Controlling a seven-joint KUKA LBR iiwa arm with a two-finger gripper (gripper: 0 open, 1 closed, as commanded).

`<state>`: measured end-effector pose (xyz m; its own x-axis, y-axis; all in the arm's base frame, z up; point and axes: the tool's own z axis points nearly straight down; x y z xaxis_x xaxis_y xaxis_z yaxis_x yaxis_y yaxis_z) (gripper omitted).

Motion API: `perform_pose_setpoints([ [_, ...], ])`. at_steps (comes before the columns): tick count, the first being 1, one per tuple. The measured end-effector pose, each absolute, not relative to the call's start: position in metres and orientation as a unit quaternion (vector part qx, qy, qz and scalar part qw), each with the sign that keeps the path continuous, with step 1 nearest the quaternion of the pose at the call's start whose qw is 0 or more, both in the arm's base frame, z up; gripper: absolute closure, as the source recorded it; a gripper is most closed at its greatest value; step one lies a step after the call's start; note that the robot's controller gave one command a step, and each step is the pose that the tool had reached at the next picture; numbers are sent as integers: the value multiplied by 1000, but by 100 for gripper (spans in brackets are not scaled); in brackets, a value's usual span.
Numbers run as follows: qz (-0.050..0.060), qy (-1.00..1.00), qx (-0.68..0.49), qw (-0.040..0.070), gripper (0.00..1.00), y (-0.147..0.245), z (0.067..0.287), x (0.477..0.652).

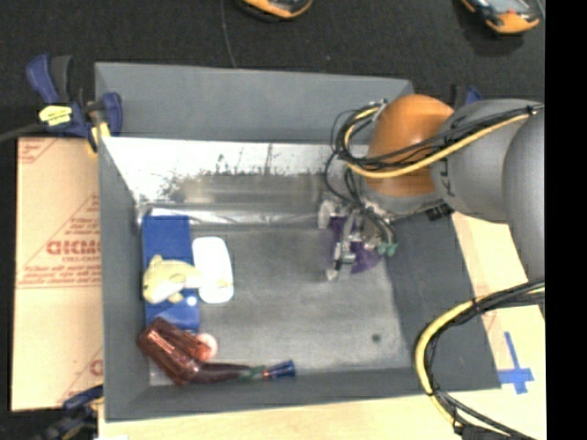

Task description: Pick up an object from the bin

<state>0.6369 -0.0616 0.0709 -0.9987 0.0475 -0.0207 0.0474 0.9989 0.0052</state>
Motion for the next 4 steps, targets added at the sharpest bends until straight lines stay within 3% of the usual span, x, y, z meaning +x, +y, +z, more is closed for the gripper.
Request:
perform_pose_setpoints([
  [1, 2, 1000, 24, 10, 0, -62, 71, 637],
  [2, 1, 1000, 20, 14, 100, -145, 113, 609],
  [4, 2, 999, 33, 14, 100, -144, 116, 610],
])
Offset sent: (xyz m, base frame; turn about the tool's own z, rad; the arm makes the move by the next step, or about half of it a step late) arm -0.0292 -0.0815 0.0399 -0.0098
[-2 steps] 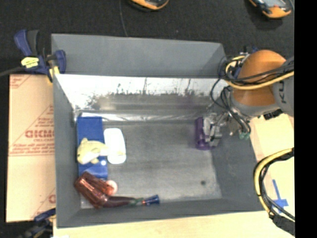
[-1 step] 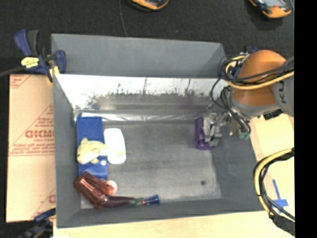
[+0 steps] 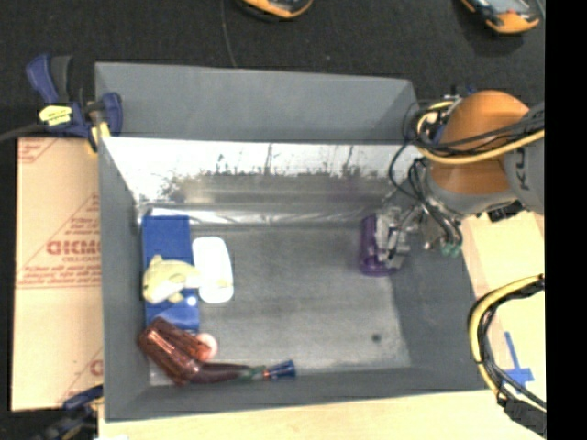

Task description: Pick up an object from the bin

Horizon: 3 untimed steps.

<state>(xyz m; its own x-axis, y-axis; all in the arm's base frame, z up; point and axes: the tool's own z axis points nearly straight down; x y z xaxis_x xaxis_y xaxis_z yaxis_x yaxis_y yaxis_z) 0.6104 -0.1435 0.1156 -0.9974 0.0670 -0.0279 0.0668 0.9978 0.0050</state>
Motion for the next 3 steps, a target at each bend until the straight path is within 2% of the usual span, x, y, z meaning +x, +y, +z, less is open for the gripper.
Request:
perform_pose_setpoints([
  [1, -1, 999, 18, 32, 100, -137, 94, 605],
  [2, 2, 1000, 14, 16, 0, -125, 99, 612],
  [3, 4, 1000, 14, 17, 100, -122, 99, 612],
])
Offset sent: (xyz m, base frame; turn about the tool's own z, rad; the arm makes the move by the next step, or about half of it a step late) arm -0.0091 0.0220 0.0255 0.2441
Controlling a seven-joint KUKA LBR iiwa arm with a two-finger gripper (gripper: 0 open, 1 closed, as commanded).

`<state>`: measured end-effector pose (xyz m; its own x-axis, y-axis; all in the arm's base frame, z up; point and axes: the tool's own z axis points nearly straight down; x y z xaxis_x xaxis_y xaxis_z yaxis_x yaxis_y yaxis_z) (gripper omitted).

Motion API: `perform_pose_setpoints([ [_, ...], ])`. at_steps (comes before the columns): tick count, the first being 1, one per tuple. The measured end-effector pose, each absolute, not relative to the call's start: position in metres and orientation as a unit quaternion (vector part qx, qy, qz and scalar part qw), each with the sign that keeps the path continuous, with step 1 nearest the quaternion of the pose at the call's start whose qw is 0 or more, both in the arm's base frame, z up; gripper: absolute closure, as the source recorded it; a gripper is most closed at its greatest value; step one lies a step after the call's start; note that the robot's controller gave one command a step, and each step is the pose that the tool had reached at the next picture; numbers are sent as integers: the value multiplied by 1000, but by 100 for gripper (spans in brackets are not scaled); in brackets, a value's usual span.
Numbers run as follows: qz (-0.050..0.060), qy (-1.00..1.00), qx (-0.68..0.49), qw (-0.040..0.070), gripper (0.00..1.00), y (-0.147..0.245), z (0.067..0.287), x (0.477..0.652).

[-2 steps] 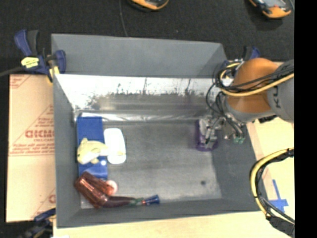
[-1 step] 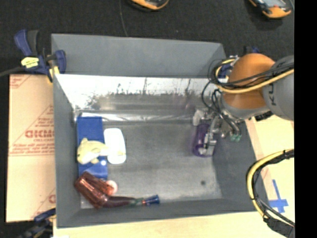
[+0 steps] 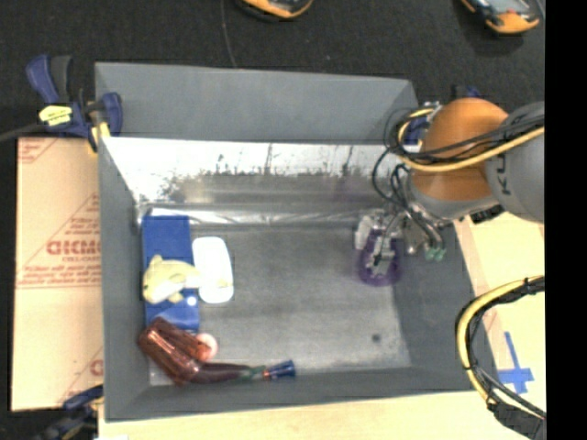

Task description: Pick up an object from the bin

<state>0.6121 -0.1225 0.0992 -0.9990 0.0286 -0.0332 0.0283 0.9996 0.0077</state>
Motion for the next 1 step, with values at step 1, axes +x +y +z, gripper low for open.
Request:
perform_pose_setpoints([
  [1, 4, 1000, 14, 17, 100, -122, 99, 612],
])
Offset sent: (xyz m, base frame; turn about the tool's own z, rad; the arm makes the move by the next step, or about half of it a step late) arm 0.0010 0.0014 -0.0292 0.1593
